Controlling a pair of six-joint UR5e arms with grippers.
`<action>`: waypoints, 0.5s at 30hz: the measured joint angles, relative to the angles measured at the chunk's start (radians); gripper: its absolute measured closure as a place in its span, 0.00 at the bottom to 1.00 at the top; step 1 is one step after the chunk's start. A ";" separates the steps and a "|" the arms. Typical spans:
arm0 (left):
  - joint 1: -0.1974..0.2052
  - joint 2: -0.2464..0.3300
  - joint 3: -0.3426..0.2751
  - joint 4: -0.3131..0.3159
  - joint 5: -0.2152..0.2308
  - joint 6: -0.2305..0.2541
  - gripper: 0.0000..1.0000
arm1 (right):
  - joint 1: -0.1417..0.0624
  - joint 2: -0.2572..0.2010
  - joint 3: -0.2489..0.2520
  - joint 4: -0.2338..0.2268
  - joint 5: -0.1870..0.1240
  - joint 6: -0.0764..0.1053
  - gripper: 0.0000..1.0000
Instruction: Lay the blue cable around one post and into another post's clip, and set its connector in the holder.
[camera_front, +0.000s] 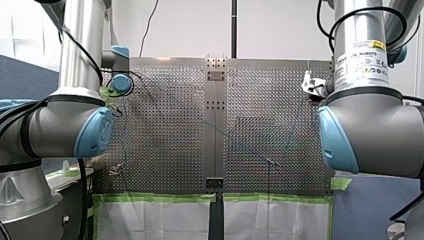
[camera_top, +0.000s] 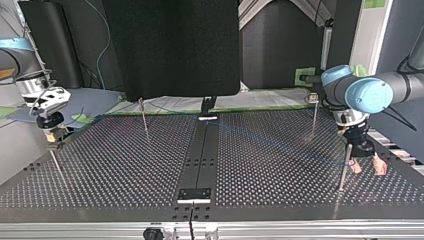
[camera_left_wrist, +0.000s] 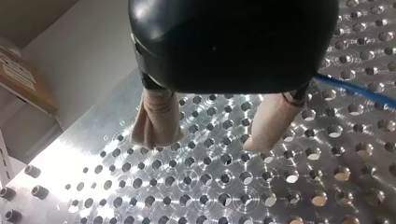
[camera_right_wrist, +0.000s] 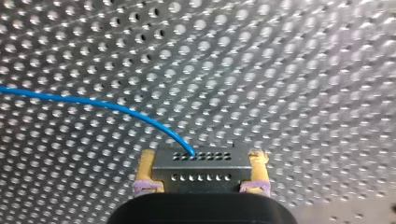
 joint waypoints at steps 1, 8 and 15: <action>0.000 0.000 0.000 0.000 0.000 0.000 0.00 | -0.002 -0.011 0.001 0.001 0.000 -0.002 1.00; 0.000 0.000 0.000 -0.001 0.000 0.001 0.00 | -0.011 -0.043 0.015 -0.025 0.005 -0.014 1.00; 0.000 0.000 0.000 -0.004 0.001 0.002 0.00 | -0.008 0.000 0.022 -0.059 0.016 -0.042 1.00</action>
